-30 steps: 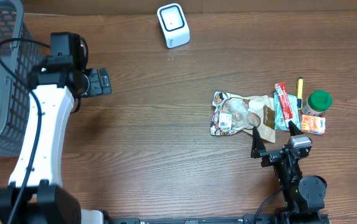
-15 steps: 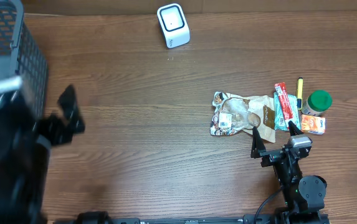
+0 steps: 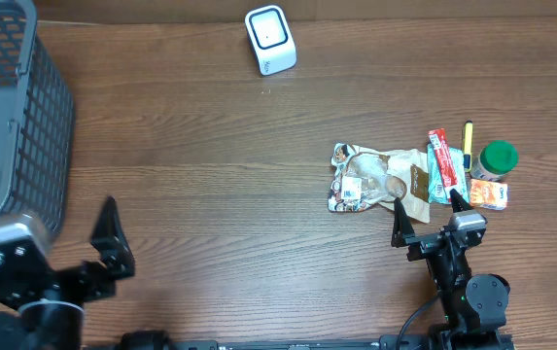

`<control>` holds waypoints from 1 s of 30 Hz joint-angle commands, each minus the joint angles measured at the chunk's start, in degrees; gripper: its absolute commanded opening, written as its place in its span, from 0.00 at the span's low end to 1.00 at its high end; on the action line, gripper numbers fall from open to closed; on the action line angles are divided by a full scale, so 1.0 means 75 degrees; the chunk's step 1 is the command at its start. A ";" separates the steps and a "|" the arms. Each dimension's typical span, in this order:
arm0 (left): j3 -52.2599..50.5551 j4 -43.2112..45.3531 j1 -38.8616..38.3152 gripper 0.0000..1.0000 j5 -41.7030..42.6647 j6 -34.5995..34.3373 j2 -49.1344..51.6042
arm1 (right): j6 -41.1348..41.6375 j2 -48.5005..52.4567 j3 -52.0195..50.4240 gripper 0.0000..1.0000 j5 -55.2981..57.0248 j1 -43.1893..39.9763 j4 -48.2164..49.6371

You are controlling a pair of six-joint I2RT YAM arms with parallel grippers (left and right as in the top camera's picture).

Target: Scan the item barcode

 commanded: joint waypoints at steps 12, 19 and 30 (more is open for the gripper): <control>-0.3873 0.4310 0.0029 1.00 0.0047 -0.0787 -0.2935 | 0.0052 -0.0090 -0.0082 1.00 0.0070 -0.0026 0.0032; -0.5485 0.8017 0.0029 1.00 0.0428 -0.1087 -0.4007 | 0.0052 -0.0090 -0.0082 1.00 0.0070 -0.0026 0.0029; -0.7880 1.0759 0.0032 1.00 0.0778 -0.1087 -0.3975 | 0.0052 -0.0090 -0.0082 1.00 0.0070 -0.0026 0.0032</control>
